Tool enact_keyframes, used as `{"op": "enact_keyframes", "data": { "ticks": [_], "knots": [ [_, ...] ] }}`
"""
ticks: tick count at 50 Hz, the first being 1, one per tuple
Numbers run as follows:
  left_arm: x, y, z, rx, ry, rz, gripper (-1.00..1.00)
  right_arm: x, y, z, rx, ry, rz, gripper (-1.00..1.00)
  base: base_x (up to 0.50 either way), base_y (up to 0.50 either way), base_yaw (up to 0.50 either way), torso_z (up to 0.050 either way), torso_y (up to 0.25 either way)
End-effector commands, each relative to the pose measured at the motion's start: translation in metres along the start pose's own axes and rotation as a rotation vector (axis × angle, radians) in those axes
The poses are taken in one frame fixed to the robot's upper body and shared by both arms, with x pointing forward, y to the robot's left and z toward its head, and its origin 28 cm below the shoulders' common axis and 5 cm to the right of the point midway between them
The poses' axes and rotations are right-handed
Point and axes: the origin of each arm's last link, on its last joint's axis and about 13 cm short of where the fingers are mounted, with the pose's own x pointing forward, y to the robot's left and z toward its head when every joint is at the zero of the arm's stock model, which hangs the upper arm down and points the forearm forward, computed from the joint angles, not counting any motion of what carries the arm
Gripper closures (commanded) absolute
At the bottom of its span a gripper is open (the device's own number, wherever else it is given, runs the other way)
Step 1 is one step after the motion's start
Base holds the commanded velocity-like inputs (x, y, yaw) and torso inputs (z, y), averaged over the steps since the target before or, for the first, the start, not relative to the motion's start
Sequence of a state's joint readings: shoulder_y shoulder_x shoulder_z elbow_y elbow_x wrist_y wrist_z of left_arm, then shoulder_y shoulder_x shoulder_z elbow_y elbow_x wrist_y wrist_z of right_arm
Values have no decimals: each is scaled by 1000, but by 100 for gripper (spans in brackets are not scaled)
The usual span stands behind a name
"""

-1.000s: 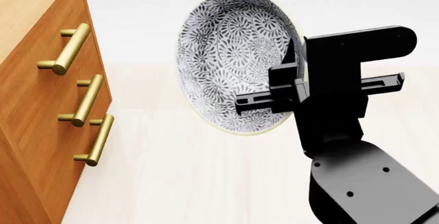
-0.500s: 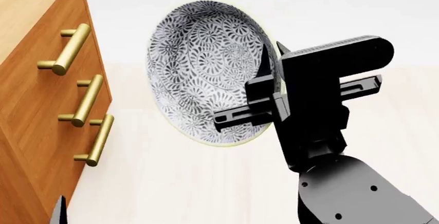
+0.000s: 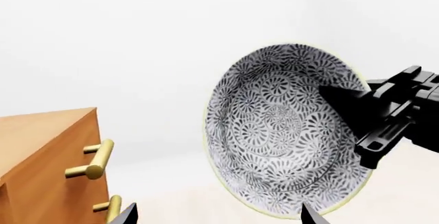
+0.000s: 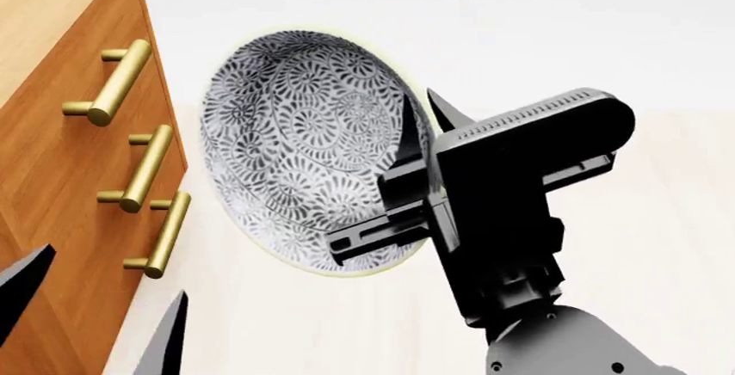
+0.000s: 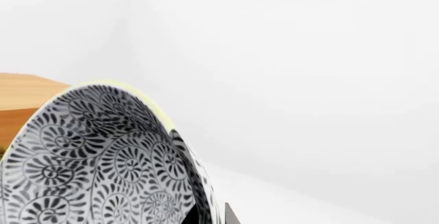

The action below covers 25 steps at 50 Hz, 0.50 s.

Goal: Put the bowl on top of the cabinet.

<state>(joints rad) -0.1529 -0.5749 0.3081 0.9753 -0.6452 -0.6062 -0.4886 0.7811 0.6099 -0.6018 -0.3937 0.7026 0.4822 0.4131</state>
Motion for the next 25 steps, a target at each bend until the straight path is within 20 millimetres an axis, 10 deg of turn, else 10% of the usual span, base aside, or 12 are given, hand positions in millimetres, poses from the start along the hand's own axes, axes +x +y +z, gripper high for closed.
{"op": "enact_keyframes", "data": {
  "ticks": [1,25],
  "knots": [
    [10,-1,7,-52,54,-130,-100,-7,5,6,-35,-44,26,100,0,0,0,0,0],
    [23,1,13,-16,81,-112,-100,-19,8,8,-57,-71,60,100,0,0,0,0,0]
  ]
}}
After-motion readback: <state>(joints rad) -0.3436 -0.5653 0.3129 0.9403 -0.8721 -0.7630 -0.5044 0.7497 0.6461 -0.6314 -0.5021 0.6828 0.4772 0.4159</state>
